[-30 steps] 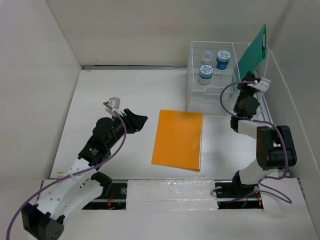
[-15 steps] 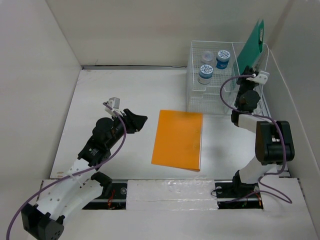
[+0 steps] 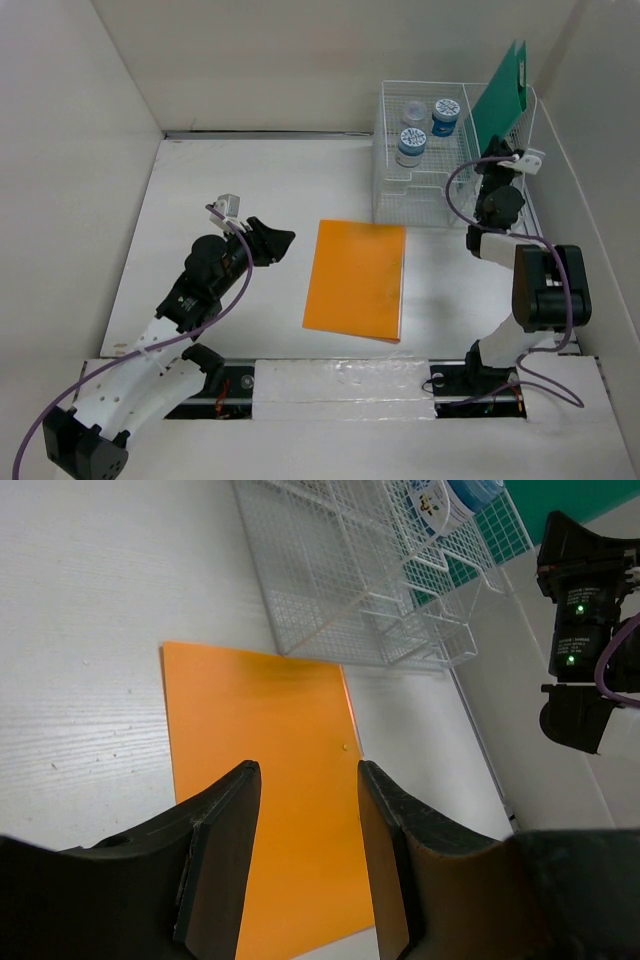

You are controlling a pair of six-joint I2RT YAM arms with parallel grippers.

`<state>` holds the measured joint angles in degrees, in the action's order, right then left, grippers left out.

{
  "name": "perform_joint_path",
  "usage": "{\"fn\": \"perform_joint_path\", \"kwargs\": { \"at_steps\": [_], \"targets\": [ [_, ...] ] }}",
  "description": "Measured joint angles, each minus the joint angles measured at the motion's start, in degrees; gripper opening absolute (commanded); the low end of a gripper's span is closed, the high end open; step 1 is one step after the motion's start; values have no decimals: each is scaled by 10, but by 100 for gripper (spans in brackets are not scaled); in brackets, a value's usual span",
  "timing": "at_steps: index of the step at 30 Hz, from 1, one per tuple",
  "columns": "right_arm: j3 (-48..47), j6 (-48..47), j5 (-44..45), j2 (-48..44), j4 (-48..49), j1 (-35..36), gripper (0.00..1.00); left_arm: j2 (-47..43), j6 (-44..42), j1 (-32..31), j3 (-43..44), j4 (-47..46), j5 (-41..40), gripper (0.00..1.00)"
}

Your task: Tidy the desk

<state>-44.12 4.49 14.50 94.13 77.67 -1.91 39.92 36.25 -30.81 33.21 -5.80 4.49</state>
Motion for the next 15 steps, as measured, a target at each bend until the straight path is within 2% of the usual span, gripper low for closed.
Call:
{"fn": "perform_joint_path", "kwargs": {
  "at_steps": [3,4,5,7,8,11,13,15],
  "targets": [
    [13,9,-1,-23,-35,0,3,-1,0,0,0,0,0,39],
    [15,14,-1,-29,-47,-1,7,-2,0,0,0,0,0,40],
    [15,19,-1,-35,-59,-1,19,-3,0,0,0,0,1,39],
    [15,30,0,-43,-82,-1,30,-7,0,0,0,-1,2,39],
    [15,40,1,-48,-95,-1,40,-9,0,0,0,-2,3,40],
    [14,70,0,-61,-130,-2,51,-15,0,0,-3,-9,7,39],
    [14,87,-3,-68,-152,-2,54,-17,0,0,-6,-12,10,39],
    [10,101,-6,-75,-177,-2,61,-18,0,0,-8,-12,11,40]
  ]
}}
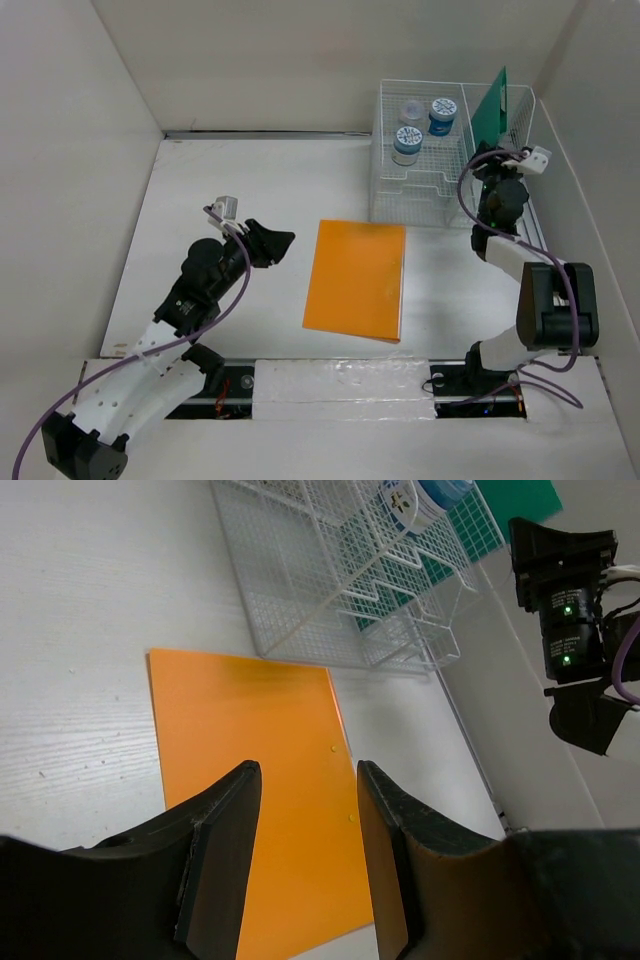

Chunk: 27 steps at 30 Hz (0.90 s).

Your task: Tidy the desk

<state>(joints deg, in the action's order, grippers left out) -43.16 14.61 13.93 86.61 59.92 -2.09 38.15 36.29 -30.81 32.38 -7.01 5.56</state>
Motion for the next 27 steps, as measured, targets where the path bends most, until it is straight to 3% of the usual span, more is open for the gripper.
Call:
{"fn": "perform_joint_path", "kwargs": {
  "at_steps": [2,8,10,12,13,14,17,22,24,27],
  "targets": [
    [0,12,0,-10,-24,-1,73,-2,0,0,0,0,-1,41],
    [2,30,0,-70,-168,23,80,-5,0,0,0,0,-2,40],
    [3,36,9,-104,-227,35,75,4,0,0,0,-1,-2,38],
    [4,40,18,-153,-281,47,64,19,2,0,0,-5,-2,38],
    [5,45,21,-181,-303,54,56,30,4,0,0,-10,0,37],
    [10,49,23,-210,-323,61,39,42,7,0,0,-18,3,37],
    [36,75,28,-301,-371,96,22,83,18,-7,-4,-56,3,37],
    [83,143,-1,-385,-485,157,18,188,16,-139,-2,-70,-102,37],
    [122,172,-37,-391,-546,172,29,238,16,-203,4,-60,-151,37],
    [171,195,-74,-387,-590,177,36,288,21,-251,5,-55,-185,37]
  ]
}}
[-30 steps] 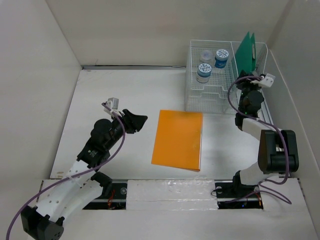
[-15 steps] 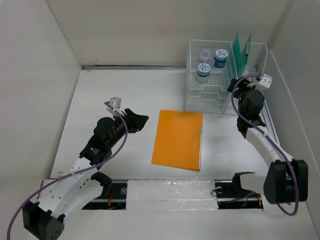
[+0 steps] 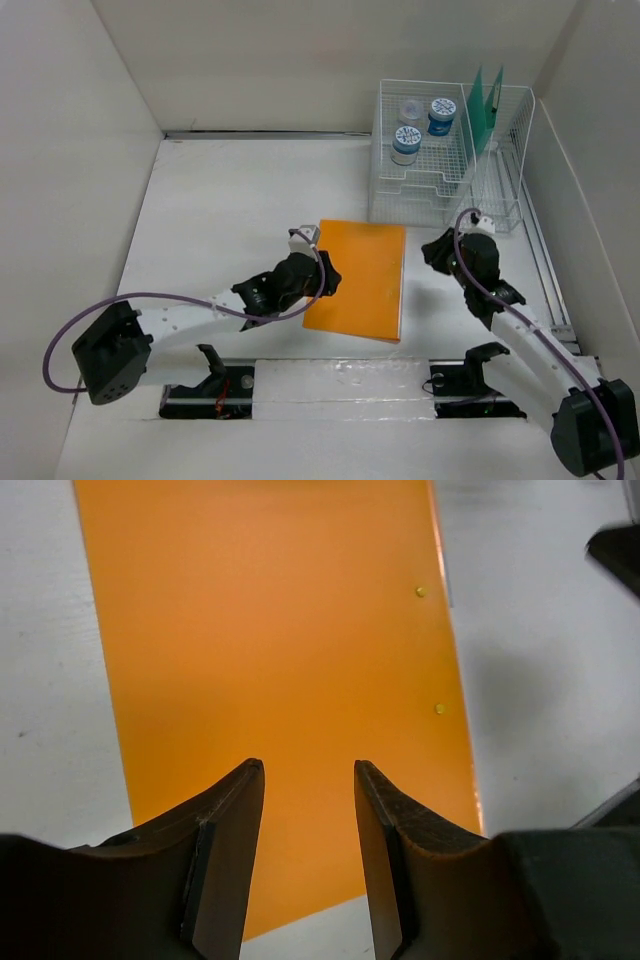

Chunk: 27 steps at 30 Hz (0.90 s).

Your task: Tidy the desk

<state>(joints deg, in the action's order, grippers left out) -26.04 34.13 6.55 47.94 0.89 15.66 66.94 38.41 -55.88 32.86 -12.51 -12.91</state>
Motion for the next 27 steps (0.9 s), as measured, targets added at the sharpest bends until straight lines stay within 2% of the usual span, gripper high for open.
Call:
{"fn": "perform_joint_path", "kwargs": {
  "at_steps": [1,2,5,12,15,19,27],
  "targets": [
    [23,8,-13,5,-12,1,40,10,2,-3,-1,-1,-8,37],
    [46,15,-29,12,-19,0,48,17,5,-3,-3,-3,-14,37],
    [96,32,-80,57,-22,-3,51,21,12,0,-14,-14,-30,37],
    [105,57,-164,150,82,-6,55,32,16,41,-45,-47,-23,37],
    [111,65,-179,169,124,0,59,47,16,77,-67,-78,7,37],
    [113,72,-197,199,173,10,59,74,17,136,-104,-108,46,37],
    [120,93,-225,278,307,25,60,122,20,146,-107,-163,87,36]
  ]
}}
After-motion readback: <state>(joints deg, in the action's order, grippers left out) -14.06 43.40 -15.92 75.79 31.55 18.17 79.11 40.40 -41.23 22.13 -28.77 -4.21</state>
